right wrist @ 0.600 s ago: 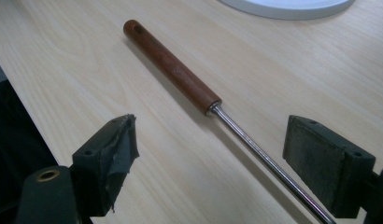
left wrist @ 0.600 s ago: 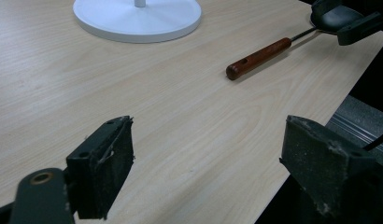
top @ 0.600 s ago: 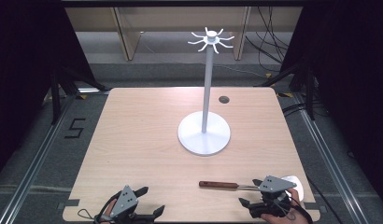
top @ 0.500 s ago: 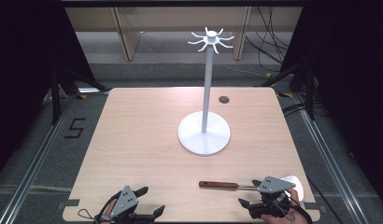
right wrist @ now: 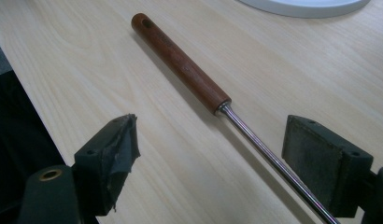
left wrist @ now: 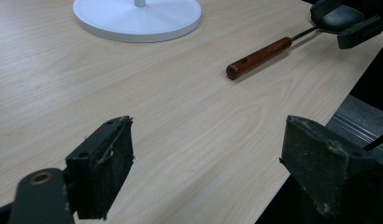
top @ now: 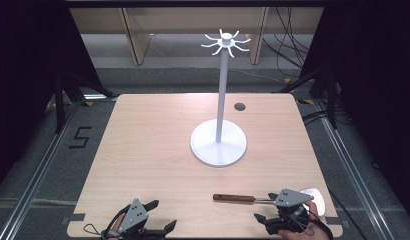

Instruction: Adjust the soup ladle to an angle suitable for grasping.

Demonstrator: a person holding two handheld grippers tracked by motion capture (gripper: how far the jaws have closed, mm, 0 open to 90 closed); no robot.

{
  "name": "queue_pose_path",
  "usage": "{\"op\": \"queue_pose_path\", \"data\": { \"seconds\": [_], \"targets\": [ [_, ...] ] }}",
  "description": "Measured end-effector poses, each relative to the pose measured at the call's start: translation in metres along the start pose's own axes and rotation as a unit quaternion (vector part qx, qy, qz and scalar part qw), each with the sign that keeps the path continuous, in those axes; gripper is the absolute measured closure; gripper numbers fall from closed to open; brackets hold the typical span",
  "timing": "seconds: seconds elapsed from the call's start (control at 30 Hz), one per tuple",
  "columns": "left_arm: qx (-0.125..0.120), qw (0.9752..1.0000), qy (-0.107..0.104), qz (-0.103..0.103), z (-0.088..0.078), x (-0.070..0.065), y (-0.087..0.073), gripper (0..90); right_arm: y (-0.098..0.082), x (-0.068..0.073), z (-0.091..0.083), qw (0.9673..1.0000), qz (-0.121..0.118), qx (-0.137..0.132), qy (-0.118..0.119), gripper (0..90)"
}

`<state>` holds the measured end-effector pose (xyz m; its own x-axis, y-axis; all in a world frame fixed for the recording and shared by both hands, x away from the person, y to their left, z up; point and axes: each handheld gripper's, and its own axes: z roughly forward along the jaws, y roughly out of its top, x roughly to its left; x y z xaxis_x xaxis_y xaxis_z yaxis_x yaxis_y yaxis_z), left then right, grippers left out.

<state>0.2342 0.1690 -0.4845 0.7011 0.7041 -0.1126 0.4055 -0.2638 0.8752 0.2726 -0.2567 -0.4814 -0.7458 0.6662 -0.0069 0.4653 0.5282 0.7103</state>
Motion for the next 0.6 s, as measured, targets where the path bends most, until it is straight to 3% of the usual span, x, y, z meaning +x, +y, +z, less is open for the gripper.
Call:
{"op": "queue_pose_path", "data": {
  "seconds": [0.13, 0.17, 0.27, 0.3, 0.33, 0.43, 0.47, 0.6],
  "targets": [
    [0.0, 1.0, 0.0, 0.0, 0.0, 0.0, 0.0, 16.2, 0.002, 0.0, 0.0, 1.0, -0.008, 0.005, 0.004, 21.3],
    [-0.003, 1.0, 0.0, -0.005, 0.0, 0.0, 0.0, 16.2, 0.005, 0.001, 0.001, 0.9997, -0.021, 0.006, 0.008, 21.4],
    [-0.007, 1.0, -0.001, -0.007, 0.001, -0.001, 0.0, 16.2, 0.009, 0.002, 0.002, 0.9996, -0.024, 0.013, 0.011, 22.1],
    [-0.008, 0.9999, 0.0, -0.009, 0.002, -0.001, 0.0, 16.1, 0.01, 0.001, 0.004, 0.9993, -0.035, 0.007, 0.011, 22.1],
    [-0.009, 0.9999, -0.004, 0.009, 0.002, 0.001, 0.0, 16.1, 0.012, 0.001, 0.005, 0.9992, -0.036, 0.011, 0.01, 22.0],
    [-0.003, 0.9999, -0.003, 0.015, 0.001, 0.002, 0.0, 16.2, 0.017, 0.001, 0.011, 0.9993, -0.034, 0.015, 0.01, 21.6],
    [-0.002, 1.0, -0.001, -0.002, 0.001, 0.0, 0.0, 16.2, 0.019, 0.0, 0.011, 0.9989, -0.039, 0.021, 0.013, 21.6],
    [0.001, 1.0, 0.0, -0.007, 0.002, 0.0, -0.001, 16.2, 0.024, 0.003, 0.019, 0.999, -0.038, 0.018, 0.013, 20.0]
  ]
}}
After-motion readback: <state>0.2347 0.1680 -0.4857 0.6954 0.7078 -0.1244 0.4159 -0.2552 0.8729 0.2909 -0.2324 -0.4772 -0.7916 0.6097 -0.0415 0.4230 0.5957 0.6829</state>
